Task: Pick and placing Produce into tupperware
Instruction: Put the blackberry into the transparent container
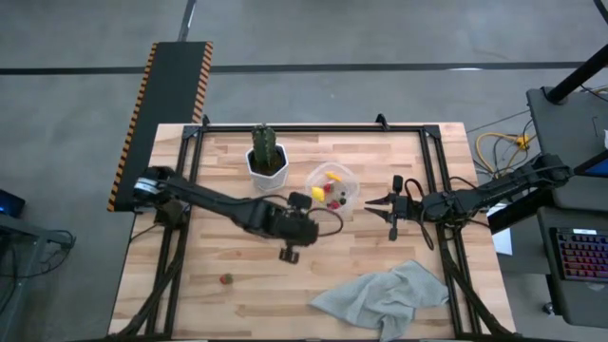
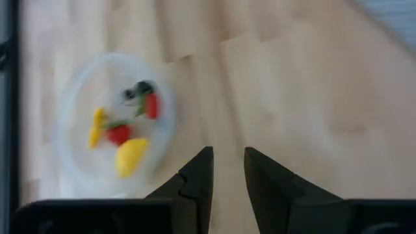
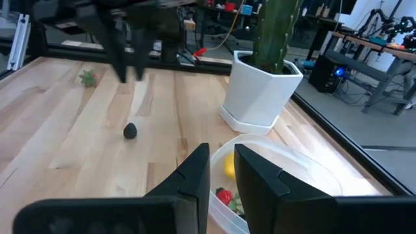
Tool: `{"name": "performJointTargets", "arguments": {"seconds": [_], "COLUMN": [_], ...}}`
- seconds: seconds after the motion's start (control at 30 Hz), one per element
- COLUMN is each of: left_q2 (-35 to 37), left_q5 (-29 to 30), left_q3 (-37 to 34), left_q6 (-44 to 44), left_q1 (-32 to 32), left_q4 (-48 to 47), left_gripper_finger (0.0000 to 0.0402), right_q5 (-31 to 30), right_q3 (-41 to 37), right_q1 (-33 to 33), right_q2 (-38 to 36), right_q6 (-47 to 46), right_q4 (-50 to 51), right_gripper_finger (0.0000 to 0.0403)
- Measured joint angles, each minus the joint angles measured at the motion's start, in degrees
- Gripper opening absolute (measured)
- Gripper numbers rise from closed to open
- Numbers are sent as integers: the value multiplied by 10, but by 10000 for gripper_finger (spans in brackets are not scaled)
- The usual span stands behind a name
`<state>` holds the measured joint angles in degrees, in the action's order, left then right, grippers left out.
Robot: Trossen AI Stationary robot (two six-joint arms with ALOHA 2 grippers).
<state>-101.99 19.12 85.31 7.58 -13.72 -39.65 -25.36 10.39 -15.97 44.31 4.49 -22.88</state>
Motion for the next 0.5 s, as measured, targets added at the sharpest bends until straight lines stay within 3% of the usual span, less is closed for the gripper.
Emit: {"name": "performJointTargets", "arguments": {"seconds": [0.2,0.33,0.5], "left_q2": [22,27,28], "left_q5": [-92,-108,-114], "left_q3": [-52,-90,-122], "left_q6": [-6,-12,-12], "left_q1": [-14,-14,-14], "left_q4": [2,2,7], "left_gripper_finger": [74,90,139], "right_q5": [2,2,2], "right_q3": [0,0,0], "right_q1": [0,0,0], "right_q2": [0,0,0], "right_q6": [-8,-8,-8], "right_q4": [0,0,-1], "right_gripper_finger": [63,63,63]}}
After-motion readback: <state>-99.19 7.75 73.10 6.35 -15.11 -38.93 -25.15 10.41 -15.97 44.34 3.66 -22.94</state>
